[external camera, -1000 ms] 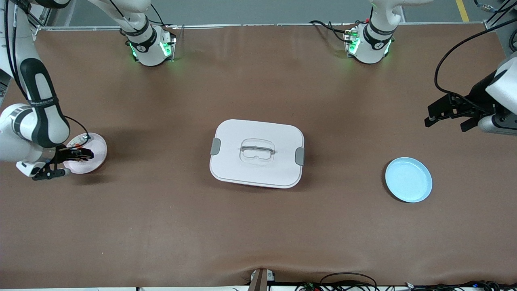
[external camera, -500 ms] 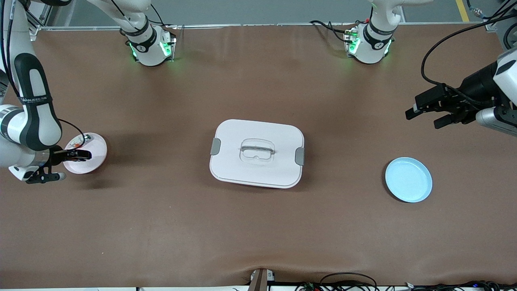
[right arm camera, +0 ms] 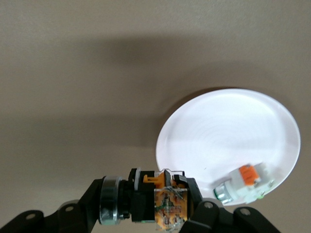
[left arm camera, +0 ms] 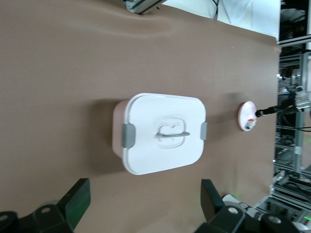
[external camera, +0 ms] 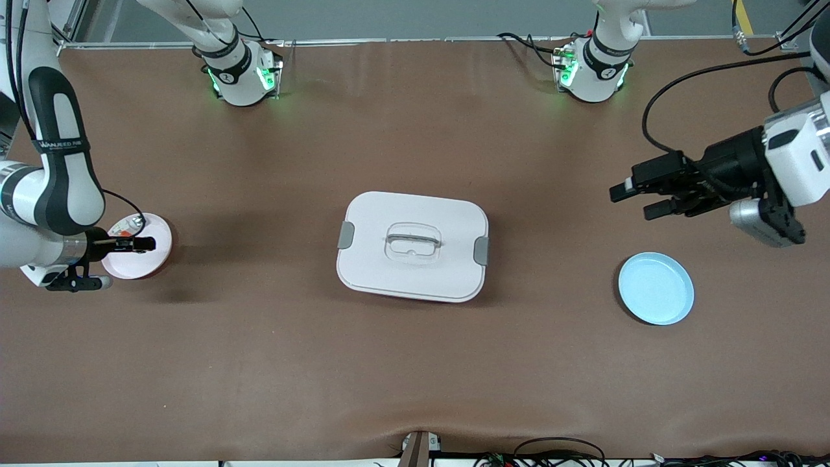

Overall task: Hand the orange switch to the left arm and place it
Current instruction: 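Lift the switch with the right gripper while the left gripper approaches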

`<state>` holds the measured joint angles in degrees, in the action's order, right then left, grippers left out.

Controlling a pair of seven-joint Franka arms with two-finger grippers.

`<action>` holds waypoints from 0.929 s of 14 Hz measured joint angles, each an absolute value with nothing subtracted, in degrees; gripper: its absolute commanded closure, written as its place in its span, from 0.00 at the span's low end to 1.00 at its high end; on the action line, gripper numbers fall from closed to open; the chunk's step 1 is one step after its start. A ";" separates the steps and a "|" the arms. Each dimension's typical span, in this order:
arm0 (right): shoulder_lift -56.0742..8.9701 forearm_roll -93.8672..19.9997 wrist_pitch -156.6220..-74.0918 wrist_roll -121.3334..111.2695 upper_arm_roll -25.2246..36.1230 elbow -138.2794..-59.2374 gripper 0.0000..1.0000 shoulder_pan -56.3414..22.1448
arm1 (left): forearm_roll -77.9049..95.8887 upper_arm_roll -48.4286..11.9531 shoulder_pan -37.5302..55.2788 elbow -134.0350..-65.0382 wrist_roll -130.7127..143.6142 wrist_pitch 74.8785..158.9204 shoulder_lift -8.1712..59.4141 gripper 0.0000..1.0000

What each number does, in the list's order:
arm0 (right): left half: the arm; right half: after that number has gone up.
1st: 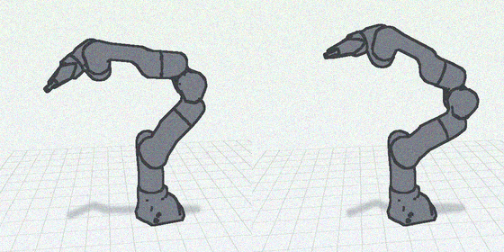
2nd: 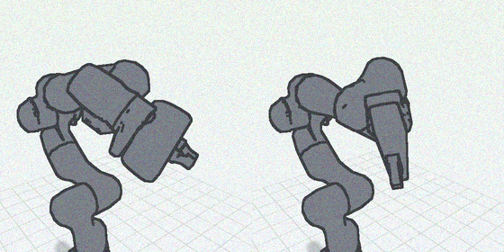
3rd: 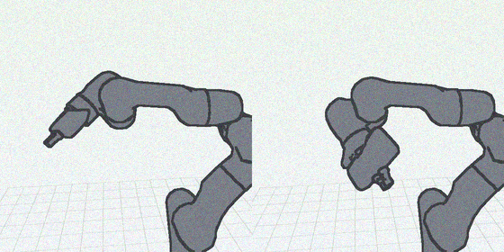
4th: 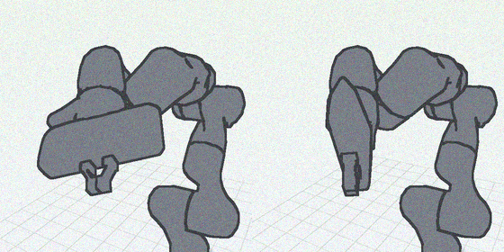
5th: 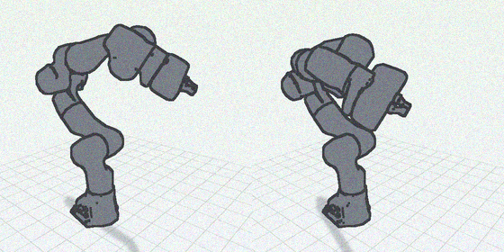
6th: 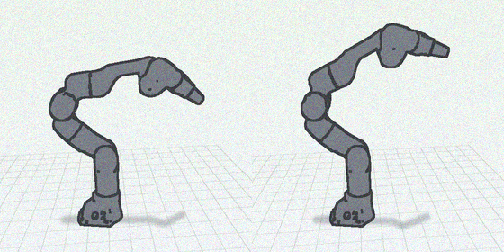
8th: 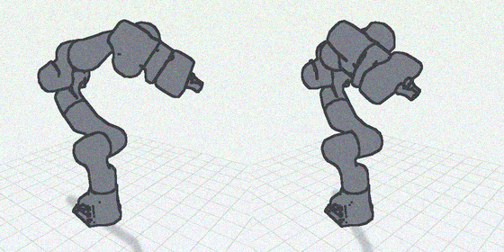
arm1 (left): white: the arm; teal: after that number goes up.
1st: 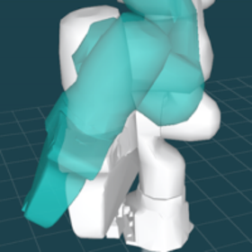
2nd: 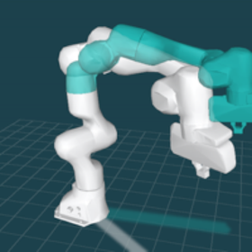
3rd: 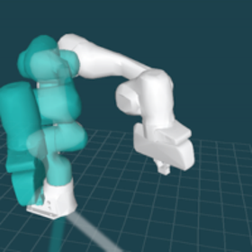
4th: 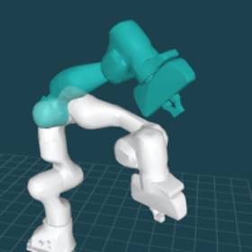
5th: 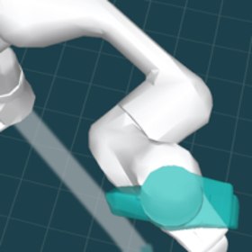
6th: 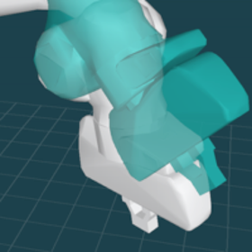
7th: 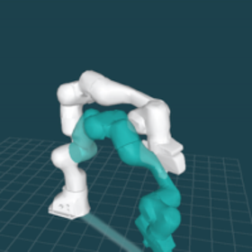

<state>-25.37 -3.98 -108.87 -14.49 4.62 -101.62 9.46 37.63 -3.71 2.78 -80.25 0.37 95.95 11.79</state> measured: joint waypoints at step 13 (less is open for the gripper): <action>-18.47 -16.45 -97.05 16.69 4.22 -99.40 1.00 -2.93 | 47.80 -4.25 18.10 -80.46 5.08 116.99 20.09 0.00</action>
<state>-18.47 -16.45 -97.05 16.69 4.22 -99.40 -2.93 47.80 -4.25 18.10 -80.46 5.08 116.99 20.09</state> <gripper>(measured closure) 0.278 0.000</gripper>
